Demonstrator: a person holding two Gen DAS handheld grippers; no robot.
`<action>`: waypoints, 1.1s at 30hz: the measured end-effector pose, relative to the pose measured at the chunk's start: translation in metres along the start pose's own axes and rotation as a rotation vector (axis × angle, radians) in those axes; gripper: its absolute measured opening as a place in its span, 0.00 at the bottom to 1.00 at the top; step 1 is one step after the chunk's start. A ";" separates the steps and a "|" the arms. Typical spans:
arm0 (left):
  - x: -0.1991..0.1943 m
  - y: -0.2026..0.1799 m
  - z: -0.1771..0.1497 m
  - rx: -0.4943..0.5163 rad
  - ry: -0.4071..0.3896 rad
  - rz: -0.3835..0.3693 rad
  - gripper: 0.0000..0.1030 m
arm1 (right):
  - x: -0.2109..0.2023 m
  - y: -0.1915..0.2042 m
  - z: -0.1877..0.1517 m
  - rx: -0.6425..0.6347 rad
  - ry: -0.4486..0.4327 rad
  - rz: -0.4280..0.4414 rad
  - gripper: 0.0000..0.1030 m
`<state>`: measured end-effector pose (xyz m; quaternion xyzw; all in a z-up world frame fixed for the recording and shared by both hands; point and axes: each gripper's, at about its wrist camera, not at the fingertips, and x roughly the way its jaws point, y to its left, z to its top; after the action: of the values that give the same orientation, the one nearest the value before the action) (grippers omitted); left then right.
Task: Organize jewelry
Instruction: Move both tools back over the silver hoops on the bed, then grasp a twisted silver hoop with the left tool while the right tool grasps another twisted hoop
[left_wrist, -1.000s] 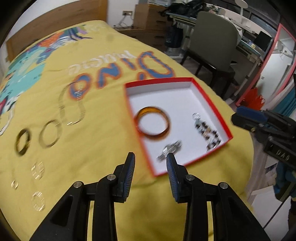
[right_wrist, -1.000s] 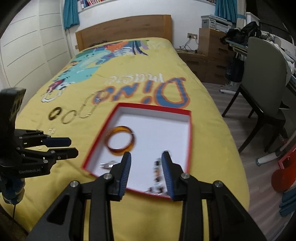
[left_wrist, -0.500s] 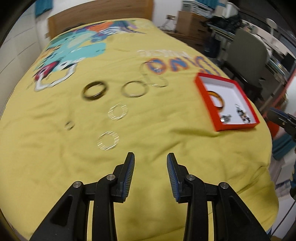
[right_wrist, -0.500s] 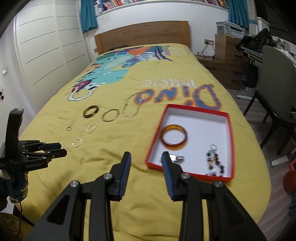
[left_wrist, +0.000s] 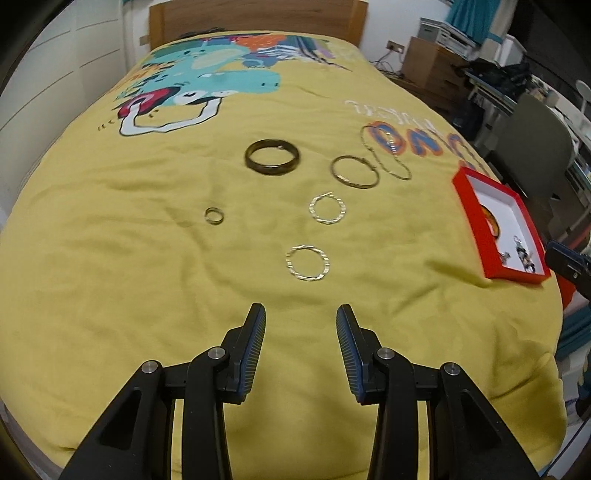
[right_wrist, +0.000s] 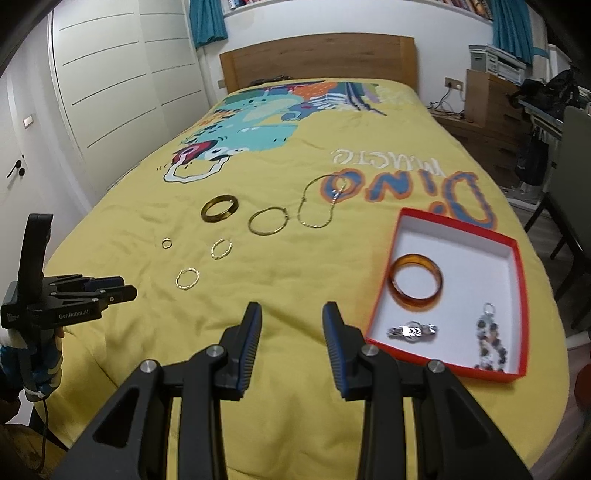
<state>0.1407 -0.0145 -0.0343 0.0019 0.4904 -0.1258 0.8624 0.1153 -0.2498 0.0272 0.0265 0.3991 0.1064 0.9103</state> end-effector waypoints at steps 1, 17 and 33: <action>0.003 0.004 0.001 -0.008 0.004 0.001 0.38 | 0.006 0.001 0.001 -0.001 0.007 0.004 0.32; 0.056 0.026 0.022 -0.072 0.054 -0.060 0.33 | 0.093 0.023 0.020 -0.015 0.081 0.079 0.32; 0.104 0.029 0.035 -0.047 0.119 -0.078 0.03 | 0.169 0.050 0.040 -0.048 0.147 0.153 0.32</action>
<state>0.2275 -0.0134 -0.1078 -0.0302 0.5435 -0.1475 0.8258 0.2471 -0.1628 -0.0613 0.0274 0.4590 0.1867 0.8682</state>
